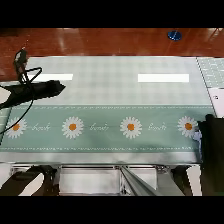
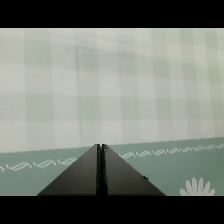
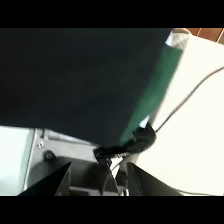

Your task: Fold the shirts.

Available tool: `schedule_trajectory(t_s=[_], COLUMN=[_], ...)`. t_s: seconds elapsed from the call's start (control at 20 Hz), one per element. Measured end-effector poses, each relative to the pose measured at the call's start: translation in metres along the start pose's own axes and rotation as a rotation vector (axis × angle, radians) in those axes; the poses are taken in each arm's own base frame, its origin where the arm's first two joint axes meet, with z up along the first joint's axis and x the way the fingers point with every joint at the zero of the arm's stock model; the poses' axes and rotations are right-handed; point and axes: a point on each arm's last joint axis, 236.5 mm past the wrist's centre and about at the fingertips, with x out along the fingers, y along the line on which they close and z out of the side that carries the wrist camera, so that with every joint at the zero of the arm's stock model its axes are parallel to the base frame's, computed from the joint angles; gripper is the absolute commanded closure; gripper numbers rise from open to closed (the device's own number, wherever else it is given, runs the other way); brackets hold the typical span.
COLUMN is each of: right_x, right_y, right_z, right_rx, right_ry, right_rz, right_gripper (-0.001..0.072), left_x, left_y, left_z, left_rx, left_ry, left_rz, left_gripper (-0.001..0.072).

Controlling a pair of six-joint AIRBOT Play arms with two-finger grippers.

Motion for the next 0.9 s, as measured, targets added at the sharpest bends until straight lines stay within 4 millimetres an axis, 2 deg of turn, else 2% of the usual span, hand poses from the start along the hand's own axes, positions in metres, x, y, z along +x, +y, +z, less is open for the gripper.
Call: schedule_trajectory(t_s=[0.05,0.1,0.2,0.35,0.45,0.55,0.65,0.75,0.9], right_x=[-0.001,-0.006,-0.023,-0.065,-0.097,-0.123,-0.134,-0.124,-0.086], right_y=[0.008,0.022,0.062,0.153,0.227,0.295,0.346,0.383,0.416], right_z=[0.007,0.017,0.040,0.058,0.048,0.015,-0.026,-0.053,-0.084], right_rx=[-0.005,-0.022,-0.111,-0.352,-0.550,-0.751,-0.918,-1.026,-1.108], right_ry=[-0.011,-0.032,-0.083,-0.190,-0.284,-0.363,-0.409,-0.426,-0.352], right_rz=[0.031,0.082,0.202,0.391,0.514,0.609,0.659,0.640,0.565], right_gripper=[0.0681,0.0681,0.0681,0.0681,0.0681,0.0681,0.0681,0.0681,0.0681], left_x=[-0.004,-0.011,-0.029,-0.059,-0.070,-0.070,-0.059,-0.028,0.014], left_y=[0.002,0.002,-0.002,-0.032,-0.061,-0.078,-0.079,-0.056,-0.011], left_z=[0.012,0.027,0.061,0.113,0.128,0.123,0.110,0.093,0.060], left_rx=[0.007,0.012,0.029,0.092,0.156,0.213,0.246,0.264,0.233], left_ry=[-0.027,-0.053,-0.108,-0.176,-0.161,-0.100,-0.045,0.009,0.139], left_rz=[0.007,0.011,0.010,-0.027,-0.069,-0.075,-0.046,0.041,0.170], left_gripper=[0.0685,0.0685,0.0685,0.0686,0.0686,0.0686,0.0686,0.0685,0.0685])
